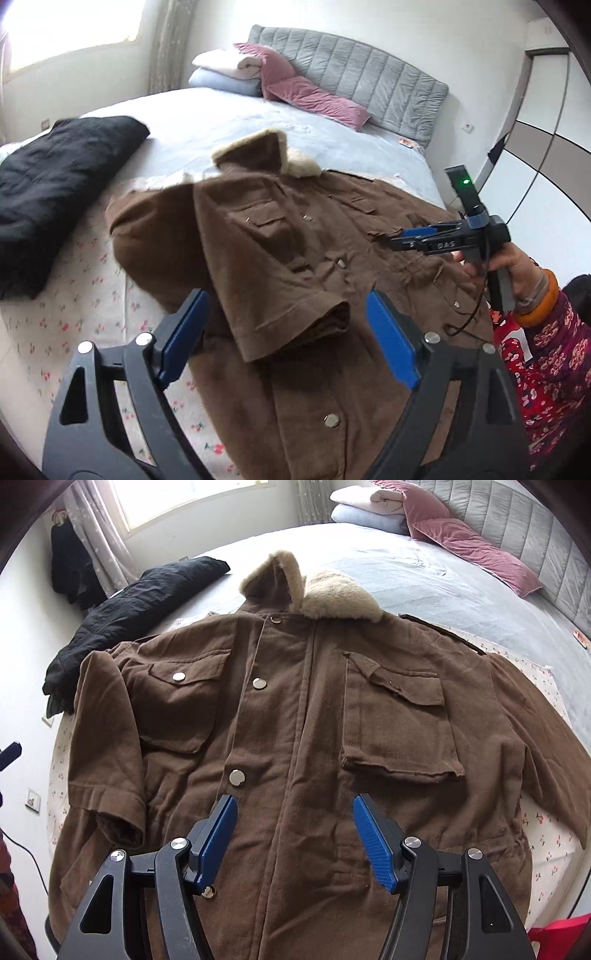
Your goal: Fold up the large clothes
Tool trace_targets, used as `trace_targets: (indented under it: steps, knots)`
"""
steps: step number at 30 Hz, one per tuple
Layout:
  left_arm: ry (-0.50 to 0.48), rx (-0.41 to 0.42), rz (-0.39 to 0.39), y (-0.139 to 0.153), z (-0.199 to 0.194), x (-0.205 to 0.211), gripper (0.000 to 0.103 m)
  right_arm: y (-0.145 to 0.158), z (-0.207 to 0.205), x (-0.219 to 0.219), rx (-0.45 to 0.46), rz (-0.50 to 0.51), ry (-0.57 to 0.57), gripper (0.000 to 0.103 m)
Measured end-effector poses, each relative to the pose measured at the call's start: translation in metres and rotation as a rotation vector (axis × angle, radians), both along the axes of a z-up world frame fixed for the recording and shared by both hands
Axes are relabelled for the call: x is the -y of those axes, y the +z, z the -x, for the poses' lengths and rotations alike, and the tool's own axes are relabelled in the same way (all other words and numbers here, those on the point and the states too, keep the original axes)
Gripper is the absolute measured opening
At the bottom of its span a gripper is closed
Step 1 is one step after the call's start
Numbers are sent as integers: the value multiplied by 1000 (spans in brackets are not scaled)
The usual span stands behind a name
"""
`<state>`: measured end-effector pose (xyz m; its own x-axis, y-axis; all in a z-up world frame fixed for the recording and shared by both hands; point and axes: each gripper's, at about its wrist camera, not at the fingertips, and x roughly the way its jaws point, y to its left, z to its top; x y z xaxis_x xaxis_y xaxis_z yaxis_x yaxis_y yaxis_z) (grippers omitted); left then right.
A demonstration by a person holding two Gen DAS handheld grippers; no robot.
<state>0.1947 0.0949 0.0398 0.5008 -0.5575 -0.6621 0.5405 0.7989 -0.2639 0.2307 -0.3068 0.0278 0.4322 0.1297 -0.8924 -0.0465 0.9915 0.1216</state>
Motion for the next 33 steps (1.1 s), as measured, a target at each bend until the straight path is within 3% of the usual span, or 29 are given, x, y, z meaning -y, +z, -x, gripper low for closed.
trace_targets:
  steps: [4, 8, 9, 10, 11, 13, 15, 17, 19, 23, 26, 29, 31, 33]
  knots:
    - [77, -231, 81, -53, -26, -14, 87, -11, 3, 1, -15, -58, -26, 66]
    - [142, -324, 146, -86, -39, 2, 85, -18, 9, -3, -37, -96, -26, 66]
    - [153, -354, 155, -91, -45, 7, 67, -19, 11, -3, -40, -94, -23, 66]
    - [150, -399, 162, -97, -53, 13, 18, -20, 13, -4, -43, -93, -22, 66]
    - [154, -421, 127, -94, -53, 18, 11, -21, 15, -3, -47, -91, -22, 66]
    - [192, -346, -52, -70, -49, 23, 9, -23, 18, 0, -54, -83, -26, 66]
    - [249, -203, -281, -31, -44, 14, 9, -24, 20, 5, -64, -69, -33, 66]
    - [318, -118, -389, 7, -46, -11, 9, -26, 19, 9, -70, -59, -42, 66]
    - [447, -2, -533, 53, -54, -44, 9, -27, 14, 11, -76, -63, -57, 66]
    - [694, 137, -791, 107, -89, -108, 9, -27, 3, 1, -69, -95, -52, 66]
    - [867, 111, -837, 112, -124, -162, 9, -27, -3, -15, -59, -113, -26, 66]
    - [973, 7, -821, 84, -153, -204, 11, -31, -6, -25, -77, -126, -1, 66]
    - [1006, -120, -830, 49, -170, -223, 27, -31, -9, -25, -87, -116, 13, 66]
    - [1019, -142, -804, 31, -171, -210, 35, -28, -14, -18, -88, -87, 26, 66]
